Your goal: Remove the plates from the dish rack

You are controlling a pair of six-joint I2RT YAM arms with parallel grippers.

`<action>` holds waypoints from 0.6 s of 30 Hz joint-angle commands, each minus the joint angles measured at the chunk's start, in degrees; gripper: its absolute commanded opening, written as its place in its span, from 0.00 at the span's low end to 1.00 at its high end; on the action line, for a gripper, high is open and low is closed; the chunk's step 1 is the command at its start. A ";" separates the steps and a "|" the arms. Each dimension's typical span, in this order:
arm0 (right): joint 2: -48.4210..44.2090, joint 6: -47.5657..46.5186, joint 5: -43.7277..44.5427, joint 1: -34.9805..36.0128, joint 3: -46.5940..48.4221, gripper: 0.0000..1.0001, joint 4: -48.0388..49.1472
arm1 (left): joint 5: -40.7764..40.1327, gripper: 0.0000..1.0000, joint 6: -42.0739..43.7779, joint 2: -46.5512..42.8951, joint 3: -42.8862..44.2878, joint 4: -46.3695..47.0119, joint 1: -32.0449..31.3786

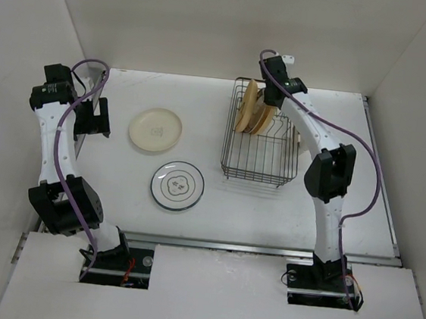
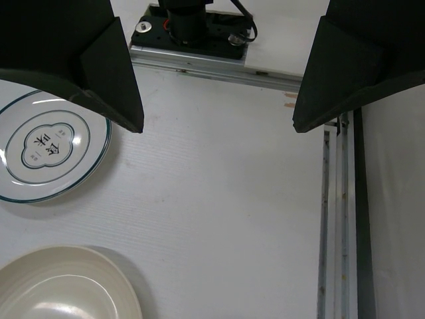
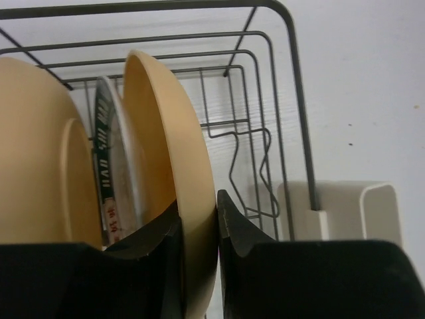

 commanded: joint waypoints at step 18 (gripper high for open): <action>-5.28 -14.56 32.82 5.52 6.14 0.00 4.78 | -0.21 0.94 1.34 -1.14 -0.21 -0.82 0.08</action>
